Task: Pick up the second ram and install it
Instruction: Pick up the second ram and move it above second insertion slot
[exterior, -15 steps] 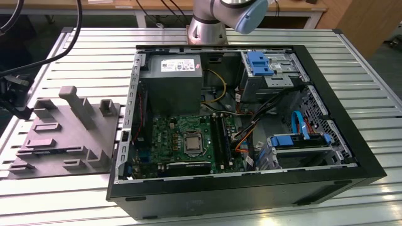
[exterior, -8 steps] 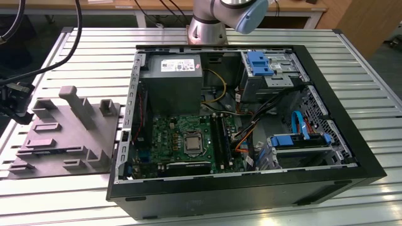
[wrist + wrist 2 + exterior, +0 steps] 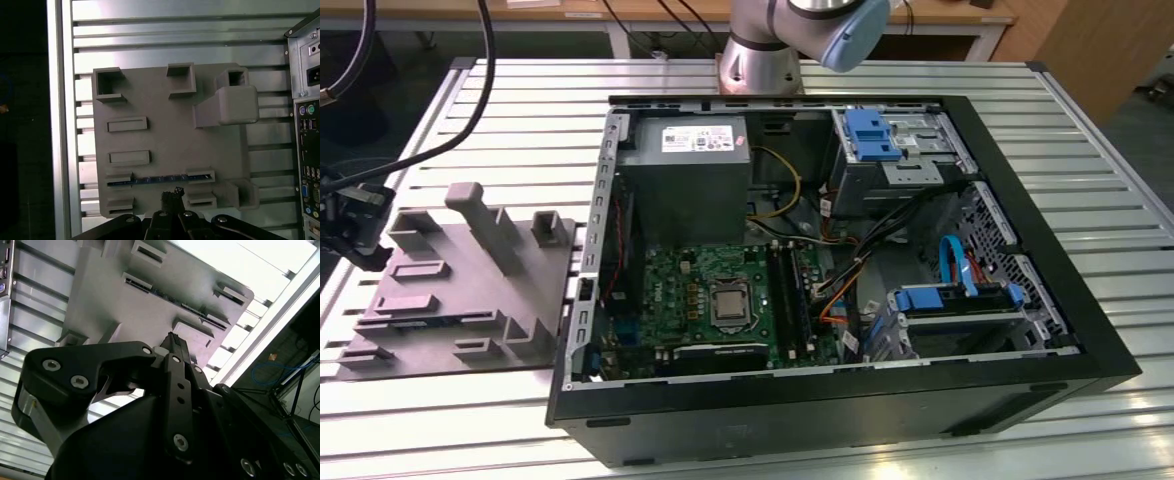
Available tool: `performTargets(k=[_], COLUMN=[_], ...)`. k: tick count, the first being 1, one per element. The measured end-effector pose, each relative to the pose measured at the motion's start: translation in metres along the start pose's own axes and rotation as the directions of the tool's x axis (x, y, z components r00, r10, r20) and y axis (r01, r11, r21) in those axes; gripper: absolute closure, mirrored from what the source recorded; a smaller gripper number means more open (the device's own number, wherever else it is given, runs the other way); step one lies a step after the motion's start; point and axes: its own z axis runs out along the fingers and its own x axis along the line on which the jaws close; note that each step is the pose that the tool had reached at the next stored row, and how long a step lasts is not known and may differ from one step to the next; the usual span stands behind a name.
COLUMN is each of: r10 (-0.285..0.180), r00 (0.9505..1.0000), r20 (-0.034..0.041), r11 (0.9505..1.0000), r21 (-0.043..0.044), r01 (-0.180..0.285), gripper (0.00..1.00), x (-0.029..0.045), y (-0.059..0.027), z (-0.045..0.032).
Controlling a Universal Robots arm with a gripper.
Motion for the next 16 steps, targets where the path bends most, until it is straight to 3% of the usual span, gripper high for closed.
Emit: performTargets(k=[12,16], r10=[-0.002,-0.053], r00=[1.0,0.9986], r20=[-0.0002,-0.0024], r11=[1.0,0.9986], r21=[-0.0001,-0.0017], r01=[0.002,0.053], gripper=[0.9,0.9], x=[0.0,0.0], y=[0.0,0.0], z=[0.0003,0.0006])
